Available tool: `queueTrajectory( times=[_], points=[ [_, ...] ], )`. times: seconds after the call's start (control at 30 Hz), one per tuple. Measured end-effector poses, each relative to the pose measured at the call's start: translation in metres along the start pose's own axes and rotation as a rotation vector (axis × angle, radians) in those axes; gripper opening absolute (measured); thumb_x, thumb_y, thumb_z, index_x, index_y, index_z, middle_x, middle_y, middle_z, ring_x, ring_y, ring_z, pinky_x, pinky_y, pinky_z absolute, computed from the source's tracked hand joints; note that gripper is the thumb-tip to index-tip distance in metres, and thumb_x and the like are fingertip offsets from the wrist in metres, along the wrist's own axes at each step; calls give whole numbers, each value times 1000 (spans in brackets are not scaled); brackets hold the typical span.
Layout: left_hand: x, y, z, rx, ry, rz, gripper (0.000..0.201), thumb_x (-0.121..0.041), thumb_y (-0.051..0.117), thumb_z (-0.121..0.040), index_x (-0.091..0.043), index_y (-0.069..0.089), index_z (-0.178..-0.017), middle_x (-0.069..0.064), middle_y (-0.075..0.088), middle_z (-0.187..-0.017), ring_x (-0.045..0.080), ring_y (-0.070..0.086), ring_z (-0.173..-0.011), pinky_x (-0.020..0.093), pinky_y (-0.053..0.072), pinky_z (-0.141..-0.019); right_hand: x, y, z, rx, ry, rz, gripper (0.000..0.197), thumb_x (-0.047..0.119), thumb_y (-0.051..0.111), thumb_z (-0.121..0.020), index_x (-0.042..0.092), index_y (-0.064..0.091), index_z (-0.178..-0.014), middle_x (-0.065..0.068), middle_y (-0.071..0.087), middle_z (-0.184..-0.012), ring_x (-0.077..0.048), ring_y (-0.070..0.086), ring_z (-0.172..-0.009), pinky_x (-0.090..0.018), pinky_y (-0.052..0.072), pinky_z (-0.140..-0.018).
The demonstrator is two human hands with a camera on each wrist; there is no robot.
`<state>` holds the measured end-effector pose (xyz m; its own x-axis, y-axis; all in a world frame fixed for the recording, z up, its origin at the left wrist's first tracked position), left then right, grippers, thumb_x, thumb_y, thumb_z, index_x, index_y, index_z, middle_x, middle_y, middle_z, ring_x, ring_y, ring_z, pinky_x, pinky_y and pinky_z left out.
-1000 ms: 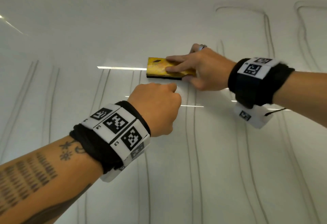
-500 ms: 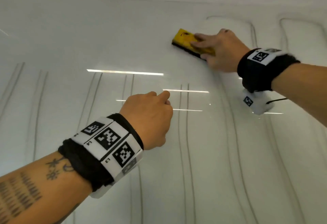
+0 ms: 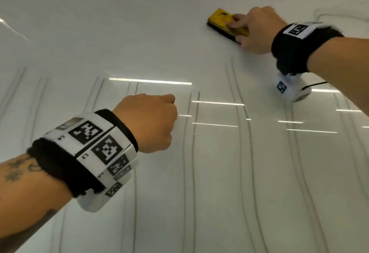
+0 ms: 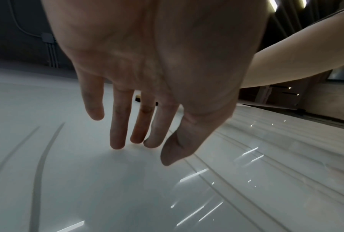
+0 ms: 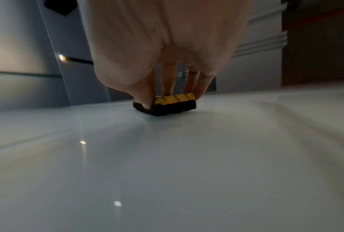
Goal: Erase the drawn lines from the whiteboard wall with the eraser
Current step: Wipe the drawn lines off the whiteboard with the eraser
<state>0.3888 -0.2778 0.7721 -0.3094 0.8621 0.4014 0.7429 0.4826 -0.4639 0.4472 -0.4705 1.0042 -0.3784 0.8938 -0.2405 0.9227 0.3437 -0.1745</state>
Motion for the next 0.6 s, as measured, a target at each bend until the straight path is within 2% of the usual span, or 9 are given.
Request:
queueTrajectory(
  times=[0.03, 0.1, 0.17, 0.23, 0.33, 0.4, 0.43, 0.5, 0.6],
  points=[
    [-1, 0, -1, 7, -11, -10, 33, -32, 53, -93, -23, 66, -122, -14, 48, -116, 18, 62, -82, 31, 53, -69, -26, -8, 0, -42, 92, 19, 55, 34, 60, -95, 34, 48, -149, -15, 43, -155, -46, 39, -139, -48, 38, -116],
    [-4, 0, -2, 16, -18, -44, 32, -31, 53, -94, -22, 66, -122, -13, 48, -115, 18, 62, -80, 31, 51, -67, -64, -28, -1, -138, 288, 42, 51, 31, 64, -95, 18, 53, -144, -30, 48, -142, -51, 50, -124, -54, 46, -106],
    [-8, 1, -1, 39, -21, -73, 29, -31, 53, -94, -22, 66, -119, -12, 47, -112, 18, 61, -77, 29, 47, -63, -59, -33, -8, -128, 346, 58, 48, 28, 61, -98, 3, 51, -138, -34, 49, -136, -53, 52, -119, -57, 45, -103],
    [-12, 2, -1, 70, -20, -100, 27, -30, 54, -94, -22, 65, -117, -12, 47, -112, 17, 60, -74, 28, 41, -59, -22, -27, -19, -81, 264, 16, 51, 29, 59, -98, 7, 49, -143, -28, 48, -141, -51, 47, -128, -55, 39, -112],
    [-7, 2, 0, 123, -34, -80, 31, -30, 54, -93, -21, 65, -121, -13, 46, -116, 16, 59, -73, 27, 41, -58, 55, -11, -19, 15, -4, -30, 53, 30, 55, -99, 26, 46, -152, -14, 39, -157, -46, 29, -144, -47, 27, -122],
    [-4, 1, 1, 139, -31, -60, 36, -31, 53, -93, -23, 62, -127, -13, 45, -120, 16, 59, -76, 27, 43, -60, 78, 3, -2, 65, -146, -13, 53, 27, 49, -102, 30, 42, -155, -5, 33, -164, -49, 27, -144, -45, 21, -122],
    [-3, 1, 3, 137, -30, -61, 38, -32, 53, -93, -24, 59, -130, -14, 45, -123, 16, 60, -76, 27, 42, -59, 71, 7, 5, 58, -167, 17, 53, 26, 47, -103, 31, 41, -155, -3, 32, -165, -50, 28, -142, -46, 20, -121],
    [-2, 3, 6, 127, -32, -64, 43, -31, 52, -94, -26, 53, -137, -15, 44, -127, 14, 58, -74, 24, 36, -55, 28, 1, 4, 21, -63, 37, 55, 28, 52, -101, 30, 42, -154, -3, 34, -164, -49, 29, -143, -49, 23, -121],
    [-5, 7, 10, 102, -22, -41, 49, -25, 51, -94, -25, 47, -143, -16, 40, -130, 11, 55, -70, 24, 34, -53, -52, -25, -11, -96, 274, 41, 51, 28, 64, -95, 14, 51, -142, -23, 45, -148, -49, 47, -129, -53, 43, -109]
  ],
)
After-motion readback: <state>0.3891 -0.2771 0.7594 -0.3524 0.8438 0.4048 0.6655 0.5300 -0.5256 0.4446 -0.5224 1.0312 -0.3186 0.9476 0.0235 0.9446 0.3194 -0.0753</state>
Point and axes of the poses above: each hand's wrist, its own z-axis away from the middle knuckle, its own y-axis out of the palm, x = y × z, the point moved 10 cm from there along -z, towards the middle knuckle
